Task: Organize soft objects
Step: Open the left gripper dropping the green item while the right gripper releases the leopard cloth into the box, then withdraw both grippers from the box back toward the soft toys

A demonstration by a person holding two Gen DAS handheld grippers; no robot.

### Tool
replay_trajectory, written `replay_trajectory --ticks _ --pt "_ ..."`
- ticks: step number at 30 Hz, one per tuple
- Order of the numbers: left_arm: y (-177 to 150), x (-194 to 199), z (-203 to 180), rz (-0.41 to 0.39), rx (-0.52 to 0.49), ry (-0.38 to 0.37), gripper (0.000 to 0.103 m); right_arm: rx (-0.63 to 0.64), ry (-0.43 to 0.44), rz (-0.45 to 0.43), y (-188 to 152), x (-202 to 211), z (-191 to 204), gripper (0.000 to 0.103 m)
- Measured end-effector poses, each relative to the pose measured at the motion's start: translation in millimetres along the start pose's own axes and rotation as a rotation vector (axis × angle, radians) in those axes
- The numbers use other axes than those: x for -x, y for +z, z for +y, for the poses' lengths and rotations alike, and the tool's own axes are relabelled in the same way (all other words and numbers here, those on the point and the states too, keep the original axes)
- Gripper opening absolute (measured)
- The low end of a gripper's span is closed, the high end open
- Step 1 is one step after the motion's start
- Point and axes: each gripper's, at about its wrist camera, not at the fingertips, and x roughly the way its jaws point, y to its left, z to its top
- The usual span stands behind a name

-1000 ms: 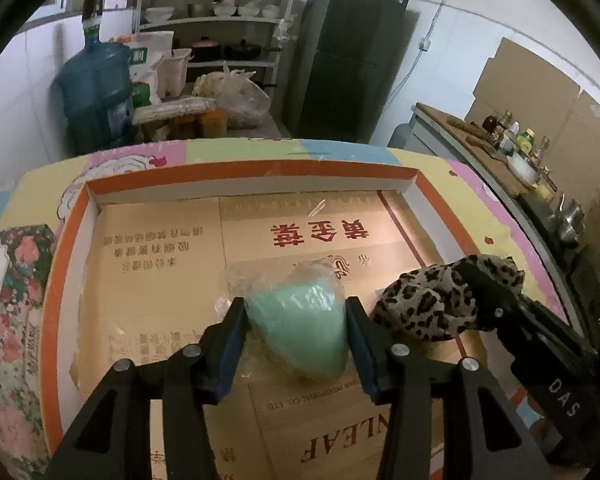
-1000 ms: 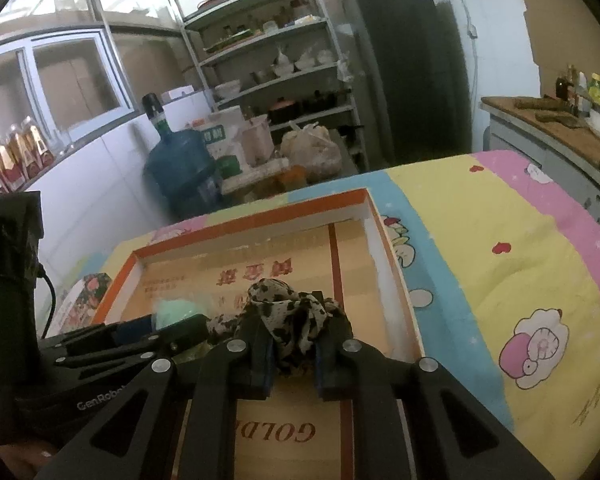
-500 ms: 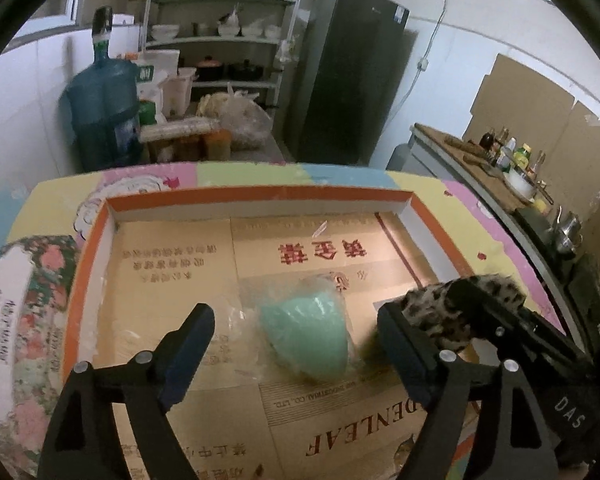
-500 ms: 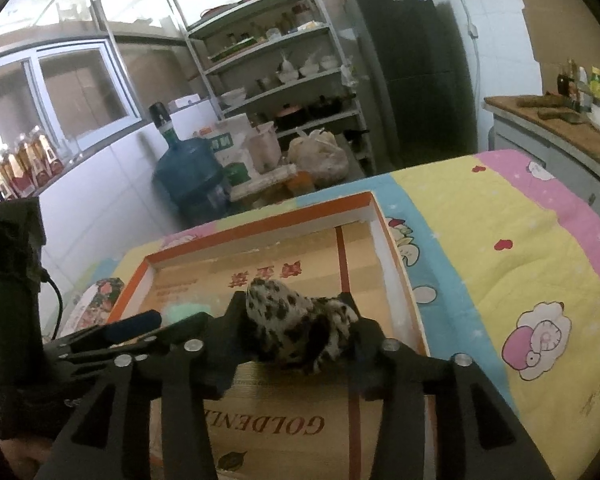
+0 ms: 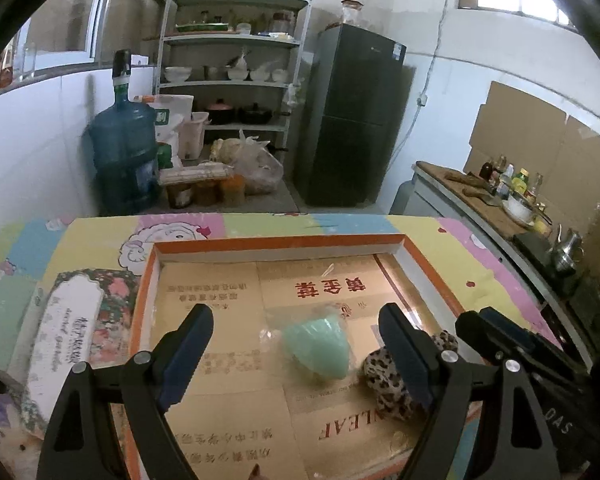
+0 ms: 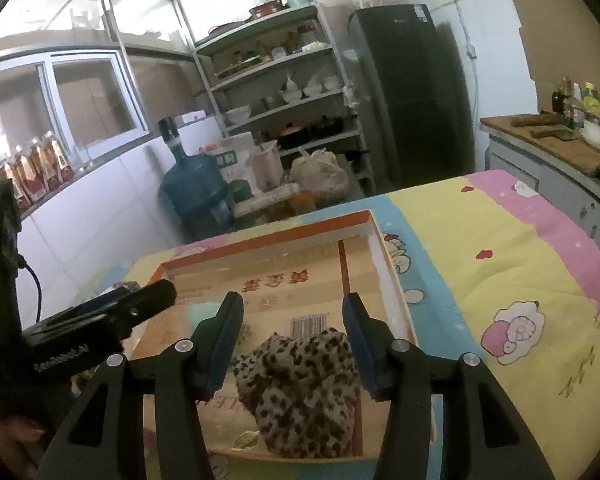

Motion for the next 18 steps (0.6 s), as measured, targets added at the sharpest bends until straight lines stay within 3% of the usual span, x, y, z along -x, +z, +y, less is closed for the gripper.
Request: replay_trajectory --ticks 3,9,13,18 --pt "0 12 2 -0.025 -0.031 0.025 0.085 0.004 0.003 -0.015 -1 9 6 0.053" --pt "-4 42 10 -0.106 -0.037 -0.03 0.085 0.05 0.003 -0.06 -5 31 30 0.058" --pt "-9 68 13 -0.177 -0.063 -0.002 0.085 0.113 -0.013 -0.098 -15 48 52 0.068" --pt "-18 98 18 -0.24 -0.1 0.049 0.085 0.168 -0.021 -0.138 -29 66 81 0.071"
